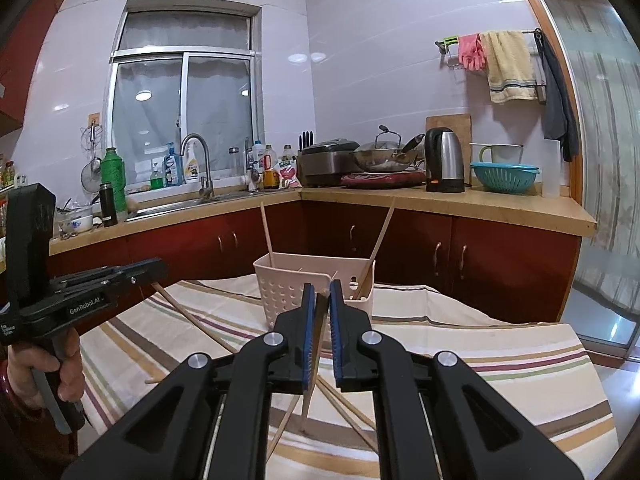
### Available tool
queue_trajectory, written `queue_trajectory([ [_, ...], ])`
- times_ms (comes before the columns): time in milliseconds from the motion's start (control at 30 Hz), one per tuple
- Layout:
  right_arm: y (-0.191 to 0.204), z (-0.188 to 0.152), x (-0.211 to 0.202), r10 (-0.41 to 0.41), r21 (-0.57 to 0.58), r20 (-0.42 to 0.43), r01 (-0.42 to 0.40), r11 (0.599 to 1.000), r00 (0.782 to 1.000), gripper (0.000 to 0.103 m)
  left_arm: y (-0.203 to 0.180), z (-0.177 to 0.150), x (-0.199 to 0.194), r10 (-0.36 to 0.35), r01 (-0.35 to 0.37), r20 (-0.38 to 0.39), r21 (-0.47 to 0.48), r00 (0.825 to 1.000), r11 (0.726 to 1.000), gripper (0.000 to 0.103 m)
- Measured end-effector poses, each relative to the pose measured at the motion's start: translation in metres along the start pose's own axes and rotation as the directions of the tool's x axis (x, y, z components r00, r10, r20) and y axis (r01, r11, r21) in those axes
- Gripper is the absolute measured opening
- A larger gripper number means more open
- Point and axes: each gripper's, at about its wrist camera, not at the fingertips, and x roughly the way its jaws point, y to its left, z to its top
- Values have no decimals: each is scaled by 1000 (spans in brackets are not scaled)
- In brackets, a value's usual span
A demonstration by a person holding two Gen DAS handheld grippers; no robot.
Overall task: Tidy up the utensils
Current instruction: 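Carry both held chopsticks above the pink holder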
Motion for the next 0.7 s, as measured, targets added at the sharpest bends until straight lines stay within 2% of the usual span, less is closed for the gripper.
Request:
queue_trajectory([
  [133,-1,3,3,2,-1,1,-2,1000,1000,8,-3,11,0,3,-4,33,30,999,1000,6],
  [700,1,19,8,13,19,4,-13,1000,1000,7,9,40,-5,14,-16,56,41,998,999,6],
])
